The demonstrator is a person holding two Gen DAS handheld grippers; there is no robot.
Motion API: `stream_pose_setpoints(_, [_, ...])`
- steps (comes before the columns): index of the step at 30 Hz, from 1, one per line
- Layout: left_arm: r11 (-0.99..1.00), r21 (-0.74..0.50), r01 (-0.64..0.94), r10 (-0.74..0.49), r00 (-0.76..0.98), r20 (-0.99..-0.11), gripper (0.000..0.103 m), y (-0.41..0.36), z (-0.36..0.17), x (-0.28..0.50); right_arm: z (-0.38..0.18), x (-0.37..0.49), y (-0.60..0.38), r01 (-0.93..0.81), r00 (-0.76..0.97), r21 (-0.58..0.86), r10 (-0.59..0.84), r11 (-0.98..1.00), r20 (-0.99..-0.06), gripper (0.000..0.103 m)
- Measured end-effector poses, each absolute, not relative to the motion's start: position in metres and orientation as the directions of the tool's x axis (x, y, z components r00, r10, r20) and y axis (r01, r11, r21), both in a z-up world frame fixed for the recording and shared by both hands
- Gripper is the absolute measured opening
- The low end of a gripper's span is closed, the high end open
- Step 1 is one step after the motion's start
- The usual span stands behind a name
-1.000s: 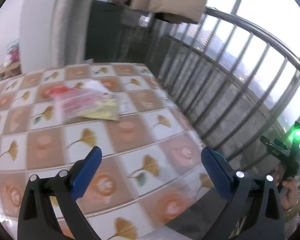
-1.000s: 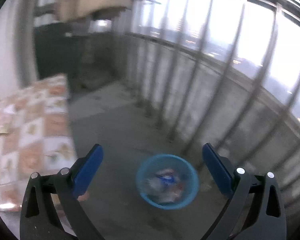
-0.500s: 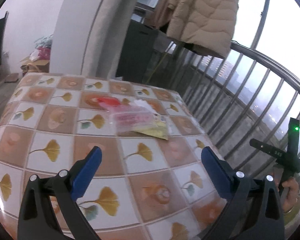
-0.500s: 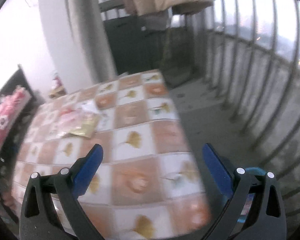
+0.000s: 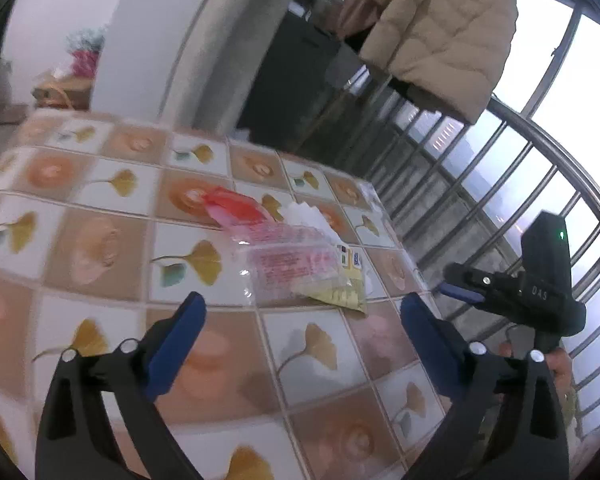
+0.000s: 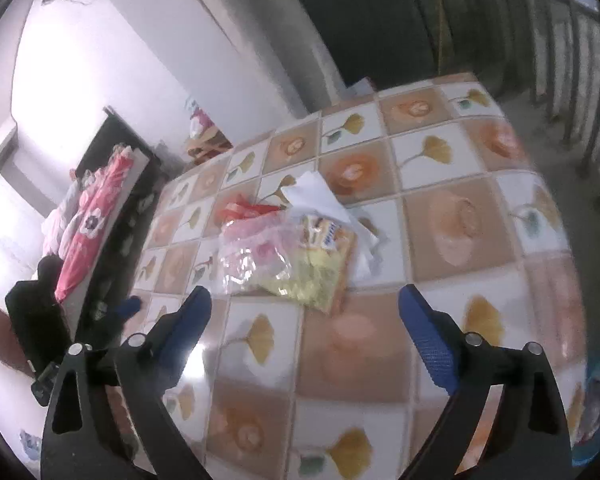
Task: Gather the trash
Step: 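Grasp the clear plastic bag with the left tool while the right tool grasps the red wrapper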
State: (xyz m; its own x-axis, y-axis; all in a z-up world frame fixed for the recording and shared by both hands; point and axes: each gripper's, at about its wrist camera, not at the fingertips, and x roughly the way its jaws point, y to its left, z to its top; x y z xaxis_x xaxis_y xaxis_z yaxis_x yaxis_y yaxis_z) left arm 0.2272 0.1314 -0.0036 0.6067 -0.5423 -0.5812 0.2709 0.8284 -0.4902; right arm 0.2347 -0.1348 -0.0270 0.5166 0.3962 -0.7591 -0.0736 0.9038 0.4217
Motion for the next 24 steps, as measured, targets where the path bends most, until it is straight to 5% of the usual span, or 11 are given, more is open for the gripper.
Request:
stream_pose_setpoints(12, [0.814,-0.558,0.160,-0.555,0.495,-0.668,0.062,0.116,-0.056,0.318,-0.075,0.299,-0.111,-0.058,0.418,0.463,0.443,0.885,-0.793,0.051])
stream_pose_setpoints(18, [0.747,-0.646,0.157,-0.629,0.481,-0.611,0.053,0.120,-0.063,0.312,-0.089,0.303,-0.105,-0.060,0.386,0.476,0.460,0.877,-0.800,0.035])
stream_pose_setpoints(24, [0.608,-0.759,0.233,-0.741,0.508,-0.438,0.052,0.127,-0.049,0.290,-0.095,0.300,-0.107,-0.064,0.369,0.478,0.466,0.876,-0.804,0.027])
